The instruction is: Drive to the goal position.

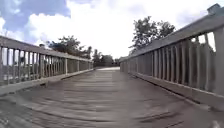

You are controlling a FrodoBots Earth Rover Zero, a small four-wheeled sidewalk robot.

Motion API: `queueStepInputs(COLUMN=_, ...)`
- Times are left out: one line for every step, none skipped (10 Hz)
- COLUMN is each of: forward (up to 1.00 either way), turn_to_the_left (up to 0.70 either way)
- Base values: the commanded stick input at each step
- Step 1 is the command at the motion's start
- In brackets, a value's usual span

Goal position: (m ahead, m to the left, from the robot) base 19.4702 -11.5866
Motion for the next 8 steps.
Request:
queueStepInputs(forward=1.0, turn_to_the_left=0.0)
queueStepInputs(forward=1.0, turn_to_the_left=0.0)
queueStepInputs(forward=1.0, turn_to_the_left=0.0)
queueStepInputs(forward=1.0, turn_to_the_left=0.0)
queueStepInputs(forward=1.0, turn_to_the_left=0.0)
queueStepInputs(forward=1.0, turn_to_the_left=0.0)
queueStepInputs(forward=1.0, turn_to_the_left=0.0)
queueStepInputs(forward=1.0, turn_to_the_left=0.0)
